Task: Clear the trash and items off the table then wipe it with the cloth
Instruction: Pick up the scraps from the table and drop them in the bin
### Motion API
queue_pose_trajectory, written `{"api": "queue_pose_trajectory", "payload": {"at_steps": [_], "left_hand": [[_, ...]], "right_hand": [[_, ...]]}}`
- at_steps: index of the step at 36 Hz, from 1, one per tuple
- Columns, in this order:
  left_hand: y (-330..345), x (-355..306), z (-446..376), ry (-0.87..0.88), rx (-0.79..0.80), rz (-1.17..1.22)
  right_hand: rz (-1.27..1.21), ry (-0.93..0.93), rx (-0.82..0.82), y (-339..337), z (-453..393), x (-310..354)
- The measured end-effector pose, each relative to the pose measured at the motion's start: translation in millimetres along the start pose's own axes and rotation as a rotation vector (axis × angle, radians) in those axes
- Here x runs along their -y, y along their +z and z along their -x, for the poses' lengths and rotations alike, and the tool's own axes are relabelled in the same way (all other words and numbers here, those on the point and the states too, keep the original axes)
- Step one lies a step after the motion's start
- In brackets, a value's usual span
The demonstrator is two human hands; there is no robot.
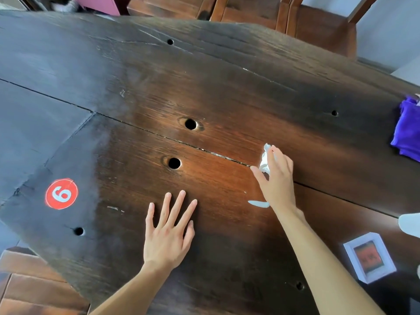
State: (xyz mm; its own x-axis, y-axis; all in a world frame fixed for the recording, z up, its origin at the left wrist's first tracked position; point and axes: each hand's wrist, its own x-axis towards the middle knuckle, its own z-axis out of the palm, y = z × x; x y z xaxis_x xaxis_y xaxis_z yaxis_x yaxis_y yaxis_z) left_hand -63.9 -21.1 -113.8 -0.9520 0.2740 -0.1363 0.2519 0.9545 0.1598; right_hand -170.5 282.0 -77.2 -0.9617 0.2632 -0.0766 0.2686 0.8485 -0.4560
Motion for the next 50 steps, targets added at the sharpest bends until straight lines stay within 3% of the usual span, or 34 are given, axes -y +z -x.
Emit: {"api": "queue_pose_trajectory", "payload": {"at_steps": [11, 27, 37, 41, 44, 50], "left_hand": [[-0.3, 0.4, -0.7, 0.004, 0.017, -0.007], [-12.1, -0.8, -3.9, -0.040, 0.146, -0.002], [-56.7, 1.3, -25.5, -0.081, 0.570, 0.089], [-106.9, -8.5, -47.6, -0.198, 0.692, 0.198], [-146.0, -25.8, -56.3, -0.287, 0.578, 0.301], [-207.0, -62.9, -41.1, -0.104, 0.153, 0.272]], "right_hand": [[-0.002, -0.114, -0.158, 2.7, 0.0, -5.4], [-0.116, 0.021, -0.031, -58.2, 27.0, -6.1], [-0.182, 0.052, -0.064, -124.7, 69.5, 13.3], [-0.179, 0.018, -0.081, -153.4, 83.5, 23.0], [-0.149, -0.028, -0.105, -175.4, 94.1, 31.8], [-0.126, -0.088, -0.150, -225.2, 108.0, 48.6]]}}
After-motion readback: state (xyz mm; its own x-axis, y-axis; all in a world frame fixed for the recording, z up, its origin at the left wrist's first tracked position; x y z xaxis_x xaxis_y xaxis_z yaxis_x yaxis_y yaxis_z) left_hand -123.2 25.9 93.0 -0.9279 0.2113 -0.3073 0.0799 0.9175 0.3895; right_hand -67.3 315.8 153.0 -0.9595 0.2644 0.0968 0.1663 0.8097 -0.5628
